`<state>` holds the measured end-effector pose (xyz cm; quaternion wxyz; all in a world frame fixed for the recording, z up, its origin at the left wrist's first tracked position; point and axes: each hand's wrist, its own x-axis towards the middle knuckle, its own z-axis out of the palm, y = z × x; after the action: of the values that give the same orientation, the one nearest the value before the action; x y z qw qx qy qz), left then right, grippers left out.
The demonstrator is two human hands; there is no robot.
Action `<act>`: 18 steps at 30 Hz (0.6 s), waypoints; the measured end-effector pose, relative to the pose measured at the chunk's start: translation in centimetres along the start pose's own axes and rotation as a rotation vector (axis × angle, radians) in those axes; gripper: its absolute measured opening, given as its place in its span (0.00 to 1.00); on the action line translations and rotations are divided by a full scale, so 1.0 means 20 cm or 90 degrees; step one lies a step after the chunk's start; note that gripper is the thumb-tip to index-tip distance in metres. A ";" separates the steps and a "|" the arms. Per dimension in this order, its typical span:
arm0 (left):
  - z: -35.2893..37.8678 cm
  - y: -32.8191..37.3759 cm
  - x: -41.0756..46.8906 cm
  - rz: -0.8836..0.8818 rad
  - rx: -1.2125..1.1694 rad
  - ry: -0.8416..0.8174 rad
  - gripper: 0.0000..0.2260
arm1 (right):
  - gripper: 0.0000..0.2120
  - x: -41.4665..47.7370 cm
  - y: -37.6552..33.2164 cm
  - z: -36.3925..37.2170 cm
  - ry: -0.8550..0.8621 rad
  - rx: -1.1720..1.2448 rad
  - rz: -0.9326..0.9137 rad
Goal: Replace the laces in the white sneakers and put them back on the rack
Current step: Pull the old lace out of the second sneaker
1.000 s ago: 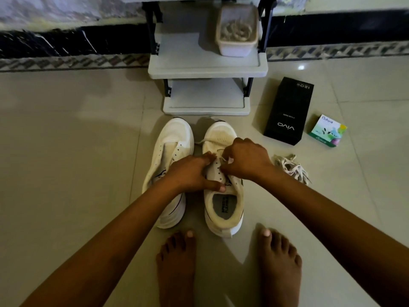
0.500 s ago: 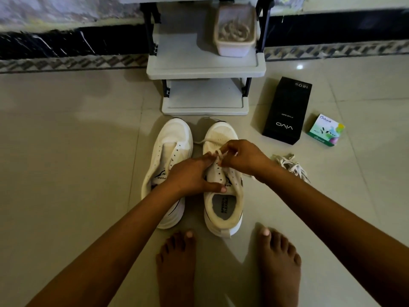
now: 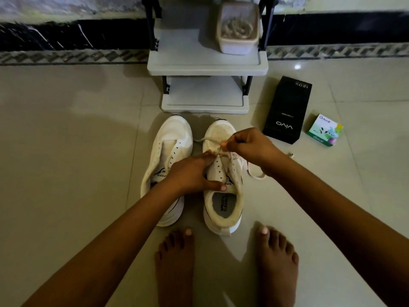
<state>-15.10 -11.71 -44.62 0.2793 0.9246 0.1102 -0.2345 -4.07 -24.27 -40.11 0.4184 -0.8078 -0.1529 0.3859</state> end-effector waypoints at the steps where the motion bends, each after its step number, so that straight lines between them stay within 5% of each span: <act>1: 0.00 0.00 0.00 0.001 0.000 0.000 0.44 | 0.07 0.00 0.01 0.00 -0.007 -0.019 -0.006; 6: -0.01 0.01 -0.01 -0.004 0.003 -0.003 0.44 | 0.23 0.02 0.07 0.05 -0.027 -0.448 -0.013; 12: -0.01 0.02 -0.01 -0.004 0.013 -0.008 0.44 | 0.15 0.02 0.09 0.09 0.148 -0.704 -0.191; 15: -0.01 0.01 0.00 0.003 0.013 -0.007 0.44 | 0.11 0.00 0.09 0.06 0.133 -0.509 -0.168; 18: -0.01 0.01 0.00 0.008 0.018 0.000 0.44 | 0.07 -0.07 -0.01 0.00 0.058 0.048 -0.070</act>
<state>-15.00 -11.67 -44.34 0.2678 0.9289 0.1014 -0.2347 -4.99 -24.91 -39.26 0.4757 -0.7987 -0.1630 0.3305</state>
